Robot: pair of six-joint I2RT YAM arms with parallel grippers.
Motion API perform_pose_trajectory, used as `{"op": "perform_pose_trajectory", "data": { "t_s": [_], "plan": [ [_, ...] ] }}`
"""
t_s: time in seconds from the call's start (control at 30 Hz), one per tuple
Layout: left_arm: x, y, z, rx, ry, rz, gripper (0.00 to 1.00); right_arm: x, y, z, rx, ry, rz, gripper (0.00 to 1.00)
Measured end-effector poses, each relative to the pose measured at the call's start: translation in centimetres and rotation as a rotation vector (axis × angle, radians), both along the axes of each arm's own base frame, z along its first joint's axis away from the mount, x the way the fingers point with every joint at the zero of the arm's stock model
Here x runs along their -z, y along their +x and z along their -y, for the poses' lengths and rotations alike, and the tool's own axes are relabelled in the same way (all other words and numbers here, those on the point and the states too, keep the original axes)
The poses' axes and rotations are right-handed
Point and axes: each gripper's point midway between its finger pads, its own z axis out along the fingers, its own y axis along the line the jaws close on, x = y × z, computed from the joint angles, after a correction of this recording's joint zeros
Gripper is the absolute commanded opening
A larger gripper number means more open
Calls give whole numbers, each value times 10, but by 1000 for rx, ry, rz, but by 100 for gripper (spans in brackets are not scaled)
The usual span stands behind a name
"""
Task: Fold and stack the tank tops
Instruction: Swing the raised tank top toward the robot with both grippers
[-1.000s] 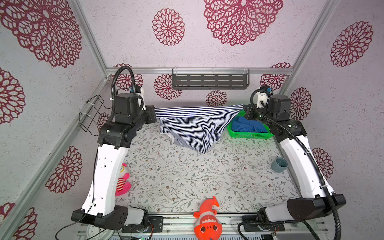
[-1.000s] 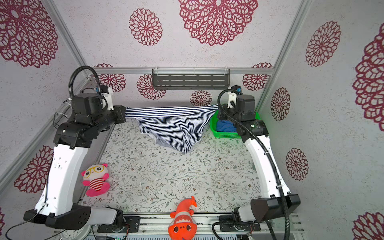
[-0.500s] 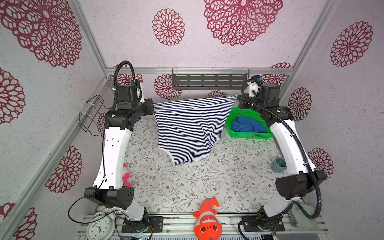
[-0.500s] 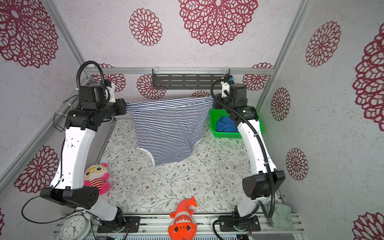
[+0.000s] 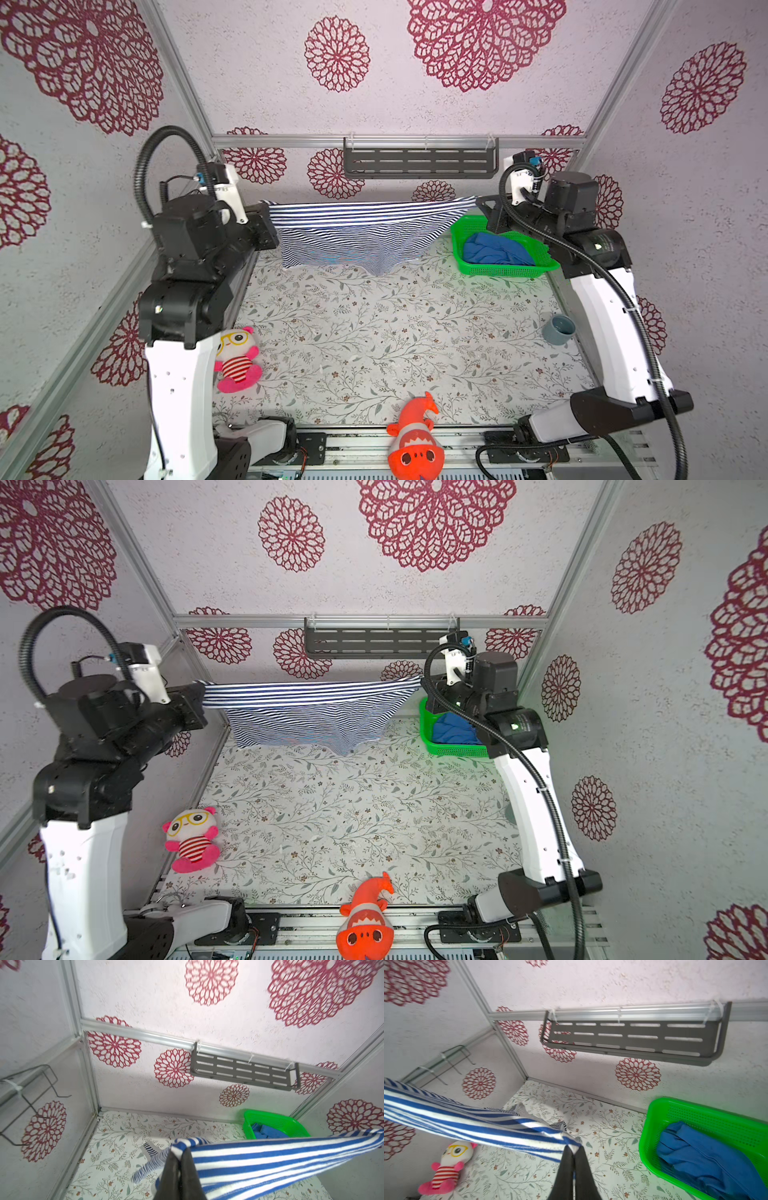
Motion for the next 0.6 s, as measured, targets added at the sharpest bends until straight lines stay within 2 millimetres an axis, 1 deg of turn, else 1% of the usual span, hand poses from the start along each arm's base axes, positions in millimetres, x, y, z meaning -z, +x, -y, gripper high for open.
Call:
{"op": "perform_pose_trajectory", "data": {
  "t_s": [0.1,0.17,0.27,0.43,0.5,0.53,0.6],
  "plan": [
    [-22,-28,-4,-8,-8,66,0,-17,-34,-9,-68,18,37,0],
    [-33,-47,-5,-8,-14,99,0,-21,-52,-14,-103,26,49,0],
    [-43,-70,-6,-6,-25,131,0,-23,-70,-17,-142,37,52,0],
    [-54,-102,-1,41,-44,176,0,-28,-90,-19,-189,79,43,0],
    [-55,-107,2,57,-46,181,0,-29,-96,-18,-194,95,38,0],
    [-53,-106,3,64,-45,176,0,-28,-97,-18,-193,101,32,0],
    [-43,-97,5,73,-41,141,0,-21,-94,-19,-188,110,3,0]
  ]
}}
